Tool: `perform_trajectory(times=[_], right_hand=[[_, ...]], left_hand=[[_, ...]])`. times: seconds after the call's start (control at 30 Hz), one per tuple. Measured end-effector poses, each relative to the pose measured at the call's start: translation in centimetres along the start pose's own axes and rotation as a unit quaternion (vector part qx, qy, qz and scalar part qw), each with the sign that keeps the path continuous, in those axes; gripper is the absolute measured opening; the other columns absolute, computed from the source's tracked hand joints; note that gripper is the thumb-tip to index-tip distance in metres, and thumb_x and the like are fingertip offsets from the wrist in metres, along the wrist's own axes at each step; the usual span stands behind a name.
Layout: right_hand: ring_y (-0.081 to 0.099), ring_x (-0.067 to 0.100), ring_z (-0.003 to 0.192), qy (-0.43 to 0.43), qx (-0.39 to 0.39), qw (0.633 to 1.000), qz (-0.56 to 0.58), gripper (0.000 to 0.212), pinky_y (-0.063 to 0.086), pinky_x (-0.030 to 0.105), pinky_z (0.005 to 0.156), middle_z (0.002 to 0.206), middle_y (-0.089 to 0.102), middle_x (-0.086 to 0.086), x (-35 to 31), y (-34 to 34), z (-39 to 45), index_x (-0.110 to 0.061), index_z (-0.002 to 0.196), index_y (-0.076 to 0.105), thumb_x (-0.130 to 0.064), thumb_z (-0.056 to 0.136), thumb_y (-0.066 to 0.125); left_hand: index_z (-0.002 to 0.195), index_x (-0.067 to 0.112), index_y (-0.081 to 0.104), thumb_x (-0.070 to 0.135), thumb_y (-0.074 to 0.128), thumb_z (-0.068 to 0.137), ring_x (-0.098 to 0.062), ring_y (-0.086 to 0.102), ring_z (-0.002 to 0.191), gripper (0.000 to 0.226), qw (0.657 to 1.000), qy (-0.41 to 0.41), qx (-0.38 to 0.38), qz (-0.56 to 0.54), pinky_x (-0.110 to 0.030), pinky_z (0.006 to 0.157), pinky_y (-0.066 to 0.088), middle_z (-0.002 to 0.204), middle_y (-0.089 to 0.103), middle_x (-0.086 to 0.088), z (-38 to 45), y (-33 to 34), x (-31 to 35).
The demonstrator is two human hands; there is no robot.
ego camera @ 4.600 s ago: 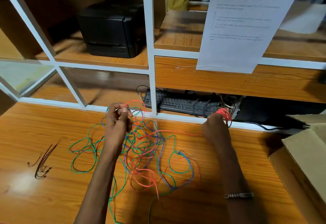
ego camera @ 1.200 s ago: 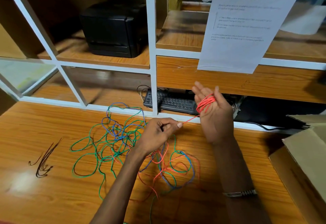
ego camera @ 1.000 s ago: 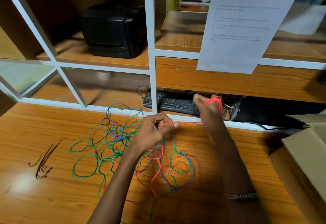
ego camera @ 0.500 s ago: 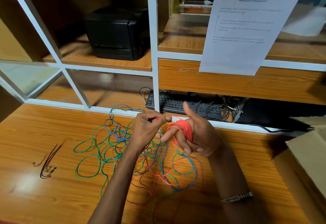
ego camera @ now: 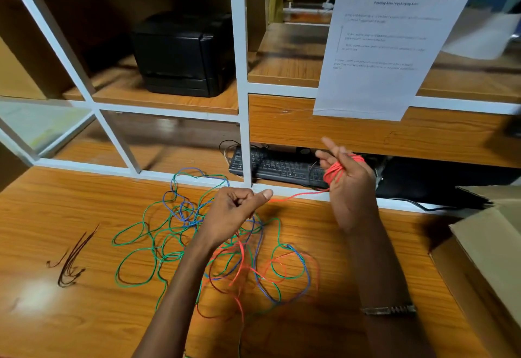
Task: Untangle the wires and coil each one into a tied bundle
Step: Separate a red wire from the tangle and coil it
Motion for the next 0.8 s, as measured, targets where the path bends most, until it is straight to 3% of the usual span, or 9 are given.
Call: perform_trajectory(times=[0.07, 0.13, 0.17, 0.23, 0.37, 0.5, 0.6, 0.7, 0.8], right_hand=[[0.070, 0.033, 0.104, 0.004, 0.023, 0.988, -0.155, 0.035, 0.053, 0.031, 0.096, 0.109, 0.076, 0.005, 0.8, -1.0, 0.7, 0.007, 0.139, 0.051, -0.005, 0.107, 0.042], [0.069, 0.029, 0.110, 0.051, 0.027, 0.952, -0.301, 0.031, 0.050, 0.028, 0.088, 0.079, 0.075, -0.011, 2.3, -1.0, 0.6, 0.002, 0.132, 0.057, -0.013, 0.107, 0.047], [0.070, 0.029, 0.110, 0.085, 0.020, 0.927, -0.365, 0.027, 0.049, 0.030, 0.086, 0.071, 0.074, -0.010, 2.9, -0.7, 0.3, -0.001, 0.119, 0.060, -0.023, 0.107, 0.052], [0.074, 0.028, 0.094, 0.186, -0.034, 0.890, -0.414, 0.050, 0.052, 0.032, 0.086, 0.074, 0.077, 0.006, 4.0, 0.5, -0.9, -0.003, 0.102, 0.061, -0.052, 0.104, 0.049], [0.063, 0.022, 0.053, 0.327, -0.227, 0.848, -0.349, 0.094, 0.042, 0.032, 0.057, 0.088, 0.076, 0.022, 4.4, 3.0, -3.9, 0.000, 0.116, 0.062, -0.076, 0.097, 0.010], [0.049, 0.016, 0.034, 0.371, -0.359, 0.817, -0.258, 0.117, 0.040, 0.025, 0.042, 0.080, 0.072, 0.027, 3.8, 3.7, -4.8, 0.018, 0.123, 0.060, -0.080, 0.093, 0.005], [0.046, 0.011, 0.031, 0.379, -0.423, 0.815, -0.115, 0.115, 0.030, 0.021, 0.039, 0.073, 0.070, 0.023, 3.3, 3.6, -4.6, 0.019, 0.128, 0.058, -0.080, 0.094, 0.009], [0.047, 0.008, 0.034, 0.340, -0.415, 0.842, 0.058, 0.102, 0.030, 0.024, 0.043, 0.071, 0.069, 0.015, 2.9, 3.4, -3.9, 0.017, 0.131, 0.056, -0.072, 0.099, 0.016], [0.050, 0.008, 0.044, 0.269, -0.327, 0.880, 0.215, 0.085, 0.036, 0.024, 0.056, 0.078, 0.067, 0.007, 2.2, 3.4, -3.2, 0.017, 0.138, 0.049, -0.058, 0.108, 0.021]], left_hand=[[0.057, 0.013, 0.035, 0.026, 0.073, 0.098, -0.019, 0.022, 0.060, 0.058, 1.000, 0.013, 0.011, -0.006, -0.034, 0.057, 0.019, 0.060, 0.023, -0.010, 0.1, -0.4, 0.3], [0.058, 0.009, 0.035, 0.026, 0.071, 0.099, -0.018, 0.024, 0.061, 0.057, 0.999, 0.027, 0.024, -0.004, -0.033, 0.058, 0.021, 0.061, 0.025, -0.011, 0.5, -0.4, 0.9], [0.058, 0.009, 0.036, 0.026, 0.069, 0.100, -0.016, 0.026, 0.061, 0.056, 0.999, 0.032, 0.036, -0.008, -0.033, 0.058, 0.022, 0.061, 0.026, -0.010, 0.6, -0.3, 1.1], [0.059, 0.013, 0.041, 0.027, 0.066, 0.102, -0.013, 0.028, 0.060, 0.052, 0.997, 0.037, 0.068, -0.021, -0.030, 0.056, 0.024, 0.060, 0.031, -0.004, 1.0, -0.4, 1.5], [0.062, 0.009, 0.046, 0.025, 0.064, 0.103, -0.011, 0.029, 0.061, 0.048, 0.992, 0.033, 0.117, -0.031, -0.028, 0.057, 0.026, 0.062, 0.033, -0.008, 1.7, -1.1, 1.4], [0.061, 0.014, 0.060, 0.031, 0.070, 0.099, -0.020, 0.036, 0.066, 0.043, 0.995, 0.009, 0.101, -0.023, -0.034, 0.063, 0.028, 0.062, 0.044, -0.027, 1.5, -1.7, 0.2], [0.060, 0.014, 0.064, 0.046, 0.073, 0.095, -0.021, 0.041, 0.069, 0.048, 0.996, -0.023, 0.081, -0.033, -0.033, 0.067, 0.032, 0.064, 0.049, -0.024, 1.1, -1.6, -0.8], [0.062, 0.006, 0.059, 0.050, 0.070, 0.096, -0.019, 0.035, 0.065, 0.057, 0.996, -0.039, 0.063, -0.038, -0.034, 0.064, 0.029, 0.061, 0.037, -0.023, 1.1, -0.9, -1.4], [0.061, 0.010, 0.059, 0.039, 0.061, 0.104, -0.008, 0.033, 0.055, 0.052, 0.998, -0.045, 0.043, -0.018, -0.027, 0.056, 0.027, 0.059, 0.033, -0.009, 1.1, 0.3, -1.0]])
Point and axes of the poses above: each hand's wrist, its own z-axis towards the middle knuckle, its own y-axis out of the palm, x = y × z, the point moved 2 cm from there along z, towards the middle knuckle
